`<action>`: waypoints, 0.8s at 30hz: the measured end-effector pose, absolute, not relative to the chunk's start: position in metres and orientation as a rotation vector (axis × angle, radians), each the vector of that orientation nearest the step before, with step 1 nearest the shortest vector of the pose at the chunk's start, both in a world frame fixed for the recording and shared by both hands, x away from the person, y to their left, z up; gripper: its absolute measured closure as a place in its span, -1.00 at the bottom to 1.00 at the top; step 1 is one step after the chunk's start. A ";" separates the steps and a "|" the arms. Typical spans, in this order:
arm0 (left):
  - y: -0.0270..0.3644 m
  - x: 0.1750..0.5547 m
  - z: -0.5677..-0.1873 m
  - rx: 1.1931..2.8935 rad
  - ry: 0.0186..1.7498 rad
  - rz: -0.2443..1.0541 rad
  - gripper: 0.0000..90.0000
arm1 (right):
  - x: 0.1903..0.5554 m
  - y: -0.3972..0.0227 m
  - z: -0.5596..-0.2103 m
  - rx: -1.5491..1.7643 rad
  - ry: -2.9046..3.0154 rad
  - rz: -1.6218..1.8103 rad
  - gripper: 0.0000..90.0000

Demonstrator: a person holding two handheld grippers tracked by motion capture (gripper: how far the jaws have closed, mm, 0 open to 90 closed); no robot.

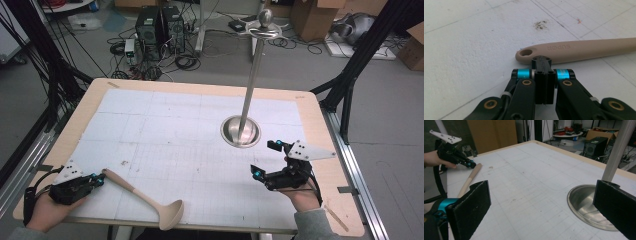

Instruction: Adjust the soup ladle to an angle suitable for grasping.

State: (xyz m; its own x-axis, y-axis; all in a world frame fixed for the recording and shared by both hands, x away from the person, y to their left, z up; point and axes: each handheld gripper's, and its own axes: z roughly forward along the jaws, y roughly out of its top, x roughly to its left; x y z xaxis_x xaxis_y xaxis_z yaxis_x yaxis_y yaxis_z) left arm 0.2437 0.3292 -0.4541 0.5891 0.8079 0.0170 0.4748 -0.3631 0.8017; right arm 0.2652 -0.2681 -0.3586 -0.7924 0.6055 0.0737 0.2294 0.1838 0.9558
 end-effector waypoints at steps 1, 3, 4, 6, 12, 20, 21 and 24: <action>0.329 0.244 -0.454 2.025 1.015 0.531 1.00 | 0.266 -0.268 -0.359 0.786 2.142 1.640 -1.00; 0.328 0.246 -0.453 2.026 1.007 0.537 1.00 | 0.266 -0.268 -0.359 0.785 2.142 1.640 -1.00; 0.327 0.247 -0.453 2.025 1.003 0.543 1.00 | 0.265 -0.268 -0.359 0.790 2.144 1.640 -1.00; 0.326 0.250 -0.452 2.019 0.997 0.544 1.00 | 0.265 -0.269 -0.359 0.782 2.141 1.642 -1.00; 0.324 0.253 -0.450 2.045 0.990 0.543 1.00 | 0.264 -0.271 -0.358 0.785 2.133 1.644 -1.00; 0.324 0.253 -0.452 2.065 0.991 0.535 1.00 | 0.262 -0.274 -0.359 0.800 2.129 1.644 -1.00; 0.324 0.253 -0.452 2.065 0.990 0.536 1.00 | 0.262 -0.274 -0.359 0.801 2.131 1.645 -1.00; 0.324 0.255 -0.452 2.080 0.968 0.542 1.00 | 0.262 -0.273 -0.358 0.793 2.126 1.645 -1.00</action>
